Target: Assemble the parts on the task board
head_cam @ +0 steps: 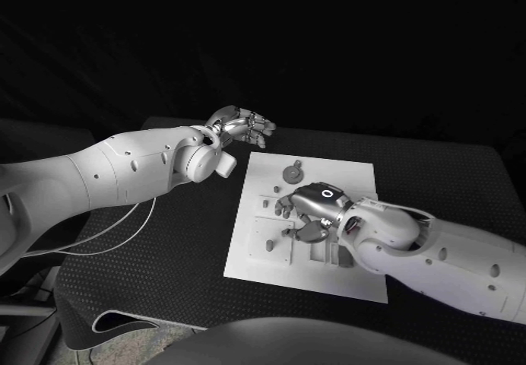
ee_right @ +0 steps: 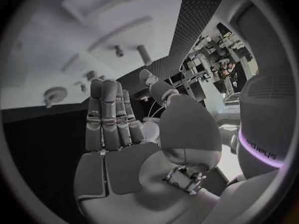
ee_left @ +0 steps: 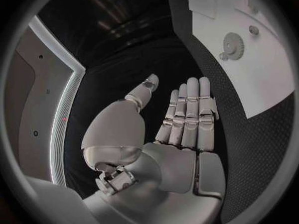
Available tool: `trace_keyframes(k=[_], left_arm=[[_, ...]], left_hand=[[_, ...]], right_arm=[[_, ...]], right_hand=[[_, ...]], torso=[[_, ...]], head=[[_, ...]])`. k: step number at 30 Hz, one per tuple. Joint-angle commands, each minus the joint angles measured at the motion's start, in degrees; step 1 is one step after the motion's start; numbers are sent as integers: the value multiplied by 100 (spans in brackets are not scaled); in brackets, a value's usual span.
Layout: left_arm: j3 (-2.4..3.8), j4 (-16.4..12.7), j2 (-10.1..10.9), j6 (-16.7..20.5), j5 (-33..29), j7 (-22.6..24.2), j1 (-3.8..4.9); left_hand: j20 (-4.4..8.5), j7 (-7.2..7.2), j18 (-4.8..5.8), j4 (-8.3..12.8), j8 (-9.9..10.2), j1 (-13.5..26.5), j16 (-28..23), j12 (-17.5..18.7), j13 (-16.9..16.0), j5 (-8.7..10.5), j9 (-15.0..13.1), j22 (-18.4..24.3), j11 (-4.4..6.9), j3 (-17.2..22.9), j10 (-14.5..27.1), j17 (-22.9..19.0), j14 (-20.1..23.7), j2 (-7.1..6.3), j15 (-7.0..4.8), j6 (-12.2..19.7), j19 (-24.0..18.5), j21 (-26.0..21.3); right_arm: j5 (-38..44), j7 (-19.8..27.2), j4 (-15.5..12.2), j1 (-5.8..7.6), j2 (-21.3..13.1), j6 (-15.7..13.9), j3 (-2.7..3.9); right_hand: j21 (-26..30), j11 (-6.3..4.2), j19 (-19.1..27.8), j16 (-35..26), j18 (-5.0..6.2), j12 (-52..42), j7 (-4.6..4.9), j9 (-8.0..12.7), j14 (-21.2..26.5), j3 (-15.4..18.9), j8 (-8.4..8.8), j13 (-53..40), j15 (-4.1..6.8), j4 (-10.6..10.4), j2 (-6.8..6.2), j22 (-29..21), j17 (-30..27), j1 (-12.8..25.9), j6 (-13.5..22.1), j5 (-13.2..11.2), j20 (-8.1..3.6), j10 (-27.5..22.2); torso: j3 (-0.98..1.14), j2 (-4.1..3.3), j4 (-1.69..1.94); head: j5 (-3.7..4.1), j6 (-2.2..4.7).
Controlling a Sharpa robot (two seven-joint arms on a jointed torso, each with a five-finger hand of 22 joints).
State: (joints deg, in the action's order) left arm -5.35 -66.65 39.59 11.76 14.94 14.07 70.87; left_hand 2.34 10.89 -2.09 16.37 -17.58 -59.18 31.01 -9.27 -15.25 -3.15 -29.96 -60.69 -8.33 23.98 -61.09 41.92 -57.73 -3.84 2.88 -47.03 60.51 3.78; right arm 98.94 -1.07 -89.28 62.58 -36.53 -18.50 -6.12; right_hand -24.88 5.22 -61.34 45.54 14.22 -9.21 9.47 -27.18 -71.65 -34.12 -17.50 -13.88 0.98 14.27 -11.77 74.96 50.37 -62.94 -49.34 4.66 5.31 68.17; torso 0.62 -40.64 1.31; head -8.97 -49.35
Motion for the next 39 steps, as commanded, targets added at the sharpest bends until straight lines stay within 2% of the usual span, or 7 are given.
trace_keyframes(k=[1, 4, 6, 11, 16, 27, 39], left_arm=[[5, 15, 30, -54, 7, 52, 8], [5, 48, 34, -41, 7, 52, 9], [4, 63, 29, -38, 7, 51, 9], [4, 69, 15, -43, 7, 50, 9], [4, 63, 7, -48, 7, 55, 8], [1, 62, 44, -53, 7, 44, 8], [1, 51, 48, -59, 7, 50, 8]], left_hand=[[6, 2, -40, 2, -25, 52, -21, 5, 8, 29, 10, 6, 6, -33, 38, 10, -15, 10, 35, 41, -29, 10], [7, 2, -40, 2, -26, 53, -21, 5, 8, 29, 10, 7, 6, -33, 37, 11, -15, 9, 35, 41, -28, 10], [7, 1, -40, 2, -27, 53, -21, 4, 8, 29, 10, 7, 6, -34, 36, 11, -16, 8, 35, 41, -28, 10], [7, 1, -40, 3, -29, 53, -21, 3, 8, 29, 10, 8, 7, -34, 35, 12, -17, 5, 34, 40, -27, 11], [7, 0, -40, 2, -30, 53, -22, 2, 7, 29, 11, 9, 7, -34, 34, 14, -18, 4, 34, 39, -26, 11], [7, 0, -40, 0, -33, 55, -23, 1, 7, 29, 12, 10, 7, -34, 33, 16, -20, 4, 34, 38, -25, 12], [8, -1, -40, 0, -36, 54, -25, -1, 7, 29, 13, 13, 8, -32, 32, 18, -20, 3, 33, 37, -25, 13]], right_arm=[[-1585, -195, -48, 218, -274, 143, 86], [-2129, -543, -152, 419, -604, 485, 147], [-2775, -702, -242, 543, -846, 687, 149], [-2881, -1209, -413, 644, -1261, 1408, 147], [-2868, -1670, -344, 642, -1405, 1982, 127], [-3309, -2445, -506, 524, -1741, 2552, -234], [-3479, -2536, -540, 360, -1692, 2616, -262]], right_hand=[[-135, -168, -59, 170, 78, -422, 18, -19, 12, 64, -17, -375, 174, -147, 128, 155, 67, 125, -3, -18, -14, 473], [-407, -302, -179, 652, 77, -1596, -85, -68, -50, 240, -28, -1641, 298, -335, 163, 153, 295, 328, -10, -6, -126, 491], [-620, -380, -328, 1390, 75, -2807, -190, -135, -219, 439, -75, -2741, 334, -854, 214, 156, 730, 935, -78, -37, -155, 327], [-1468, -502, -355, 2803, 78, -5402, -301, -604, 10, 434, -360, -5033, 485, -1058, 286, 159, 1393, 944, -339, -7, -430, -840], [-1808, -574, -406, 3154, 78, -5683, -371, -860, -100, 433, -464, -5132, 557, -1264, 275, 147, 1405, 1126, -476, -18, -531, -740], [-2004, -622, -375, 3437, 78, -5772, -417, -1019, -248, 561, -421, -5106, 600, -1518, 411, 137, 1516, 1615, -556, -21, -614, -661], [-2071, -614, -347, 3517, 78, -5782, -406, -1016, -254, 594, -317, -5083, 592, -1561, 361, 132, 1506, 1807, -541, -18, -642, -653]], torso=[[0, 0, -13], [1, -3, -20], [5, -4, -34], [12, -7, -44], [25, -3, -58], [3, -10, -53], [2, -13, -44]], head=[[105, 83], [151, 123], [175, 138], [238, 180], [249, 195], [293, 202], [319, 176]])
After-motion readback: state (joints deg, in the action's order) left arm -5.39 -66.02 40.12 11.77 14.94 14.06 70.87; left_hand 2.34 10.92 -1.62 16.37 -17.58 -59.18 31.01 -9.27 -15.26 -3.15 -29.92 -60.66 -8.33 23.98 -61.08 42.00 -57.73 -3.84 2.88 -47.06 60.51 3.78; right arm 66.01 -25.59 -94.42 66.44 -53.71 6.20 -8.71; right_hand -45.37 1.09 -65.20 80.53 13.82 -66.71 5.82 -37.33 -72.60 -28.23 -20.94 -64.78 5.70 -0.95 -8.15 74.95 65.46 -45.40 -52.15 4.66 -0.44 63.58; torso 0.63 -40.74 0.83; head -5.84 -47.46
